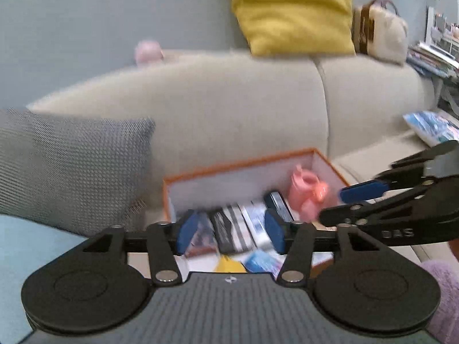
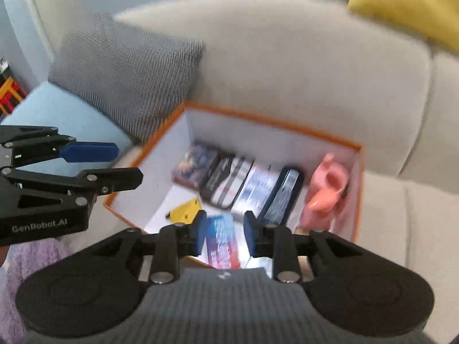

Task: Organize rigid objects

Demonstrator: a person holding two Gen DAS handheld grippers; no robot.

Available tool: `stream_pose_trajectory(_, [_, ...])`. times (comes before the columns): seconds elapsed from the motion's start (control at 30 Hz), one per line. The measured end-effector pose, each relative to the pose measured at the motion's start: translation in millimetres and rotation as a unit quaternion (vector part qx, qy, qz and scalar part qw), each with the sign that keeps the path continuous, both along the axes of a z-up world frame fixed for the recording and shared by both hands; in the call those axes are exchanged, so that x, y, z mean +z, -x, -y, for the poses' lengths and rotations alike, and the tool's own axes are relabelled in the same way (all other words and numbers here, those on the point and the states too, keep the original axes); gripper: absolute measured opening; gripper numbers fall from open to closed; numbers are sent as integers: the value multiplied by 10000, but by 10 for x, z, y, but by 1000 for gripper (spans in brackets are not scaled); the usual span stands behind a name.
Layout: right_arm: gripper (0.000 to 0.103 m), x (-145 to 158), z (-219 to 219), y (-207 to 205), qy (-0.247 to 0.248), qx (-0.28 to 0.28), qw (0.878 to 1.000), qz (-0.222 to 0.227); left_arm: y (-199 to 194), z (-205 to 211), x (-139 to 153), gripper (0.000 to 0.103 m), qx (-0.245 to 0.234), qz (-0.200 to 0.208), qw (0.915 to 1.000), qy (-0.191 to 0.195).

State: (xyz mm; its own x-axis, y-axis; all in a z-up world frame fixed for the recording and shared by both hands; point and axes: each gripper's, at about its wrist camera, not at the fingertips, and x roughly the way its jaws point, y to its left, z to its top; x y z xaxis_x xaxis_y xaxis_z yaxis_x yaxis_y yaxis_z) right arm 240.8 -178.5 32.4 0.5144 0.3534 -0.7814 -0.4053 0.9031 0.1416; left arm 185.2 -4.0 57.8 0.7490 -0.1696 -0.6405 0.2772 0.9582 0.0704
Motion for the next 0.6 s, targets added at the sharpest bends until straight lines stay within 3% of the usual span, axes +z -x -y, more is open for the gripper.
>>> stream_pose_trajectory(0.07, [46,149,38,168,-20,-107,9992,372,156,15,72,88,105,397,9991,-112])
stream_pose_trajectory(0.13, [58,263,53,339,-25,-202,9973,711,310,45,119,90,267,691,9969,-263])
stream_pose_trajectory(0.23, [69,377,47,616,51,-363,9920,1209,495,64,141,90,422,891,9945,-352])
stream_pose_trajectory(0.37, [78,425,34,950,98,-682,9847,1603,716,23,107,97,1005,895,9908,-171])
stream_pose_trajectory(0.6, [96,455,51,1470,-63,-1137,9725,2029,941,-96,-10,98,1560,663,9853,198])
